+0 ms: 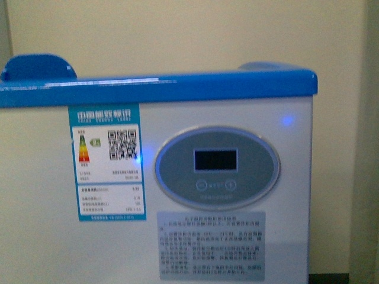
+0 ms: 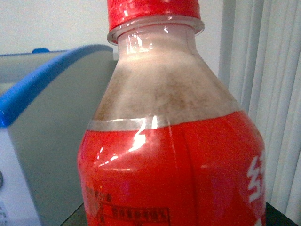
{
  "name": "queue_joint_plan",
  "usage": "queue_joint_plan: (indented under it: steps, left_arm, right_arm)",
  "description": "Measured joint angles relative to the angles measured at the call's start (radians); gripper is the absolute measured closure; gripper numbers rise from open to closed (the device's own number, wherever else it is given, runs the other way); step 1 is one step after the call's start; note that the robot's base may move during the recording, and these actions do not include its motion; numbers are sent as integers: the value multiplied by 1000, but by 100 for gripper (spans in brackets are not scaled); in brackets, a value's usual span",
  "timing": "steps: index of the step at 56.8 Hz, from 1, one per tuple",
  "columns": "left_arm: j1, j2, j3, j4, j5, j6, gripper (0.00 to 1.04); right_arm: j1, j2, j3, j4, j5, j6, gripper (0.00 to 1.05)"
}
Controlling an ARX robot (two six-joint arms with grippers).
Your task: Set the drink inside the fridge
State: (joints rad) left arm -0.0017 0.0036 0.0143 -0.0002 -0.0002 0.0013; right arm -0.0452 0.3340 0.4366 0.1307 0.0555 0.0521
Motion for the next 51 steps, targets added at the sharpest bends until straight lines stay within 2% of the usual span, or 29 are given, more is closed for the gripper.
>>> queue_joint_plan:
  steps: [51]
  left_arm:
    - [0, 0, 0, 0, 0, 0, 8]
  right_arm:
    - [0, 0, -1, 0, 0, 0, 65]
